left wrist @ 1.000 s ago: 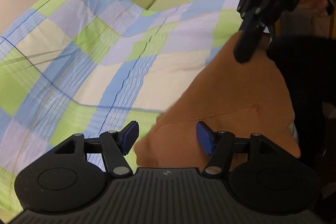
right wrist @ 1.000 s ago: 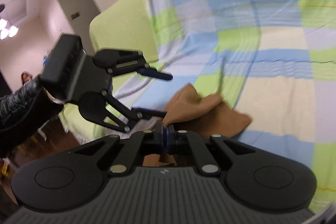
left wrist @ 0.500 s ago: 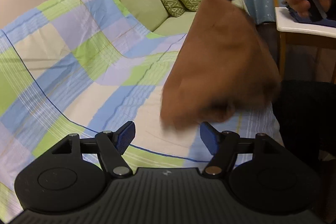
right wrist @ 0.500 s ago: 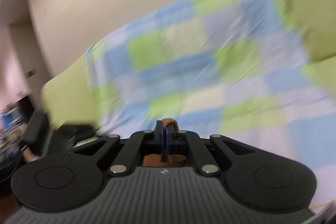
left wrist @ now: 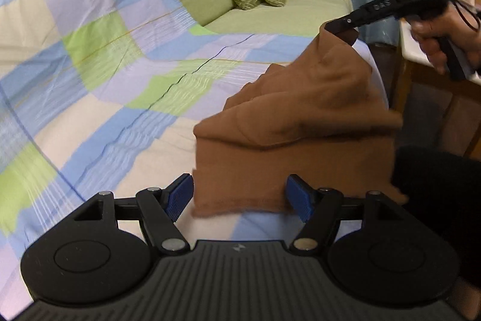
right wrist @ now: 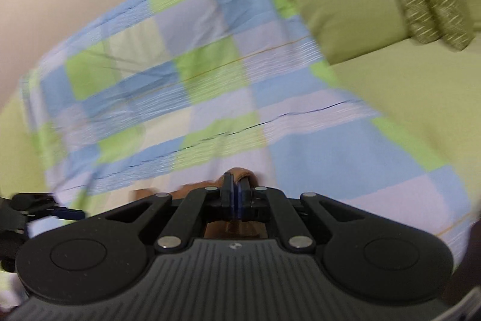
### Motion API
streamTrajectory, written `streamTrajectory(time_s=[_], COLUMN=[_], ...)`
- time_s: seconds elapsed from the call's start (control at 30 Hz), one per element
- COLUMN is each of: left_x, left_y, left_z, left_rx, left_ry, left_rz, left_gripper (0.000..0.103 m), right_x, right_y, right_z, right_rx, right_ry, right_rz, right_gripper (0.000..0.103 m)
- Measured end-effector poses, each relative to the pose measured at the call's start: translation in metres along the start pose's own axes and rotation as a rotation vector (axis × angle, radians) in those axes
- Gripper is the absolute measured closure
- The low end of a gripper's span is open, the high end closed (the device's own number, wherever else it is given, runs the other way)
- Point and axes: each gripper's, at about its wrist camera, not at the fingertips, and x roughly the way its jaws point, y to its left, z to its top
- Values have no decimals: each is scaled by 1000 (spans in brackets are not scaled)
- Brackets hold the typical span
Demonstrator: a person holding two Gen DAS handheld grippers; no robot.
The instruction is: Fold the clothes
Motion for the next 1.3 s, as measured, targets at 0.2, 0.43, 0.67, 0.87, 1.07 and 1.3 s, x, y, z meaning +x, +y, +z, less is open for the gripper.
streamTrajectory(time_s=[0.2,0.43,0.67,0.87,1.07,1.3], left_x=[0,16,43,32,18,11], left_y=[-10,-42,-47,-17,0,4], left_z=[-14,-29,-28,7,17,12], left_rx=[356,873,1008,598,469,428], left_ry=[85,102,144,100,93,96], left_rz=[12,57,57,-15,-25,-39], left_gripper=[33,37,100,101,101,101], right_x=[-19,-43,-46,-59,-39,-29], right_y=[4,38,82,143,199,210], right_z=[-1,-11,-39,-79,-114,-145], right_rx=[-119,-144,-211,-450,-706,-949], right_ry=[-2,-2,120,168,178,141], right_rz=[-118,28,232,276,211,37], right_gripper=[95,87,79,72,72,77])
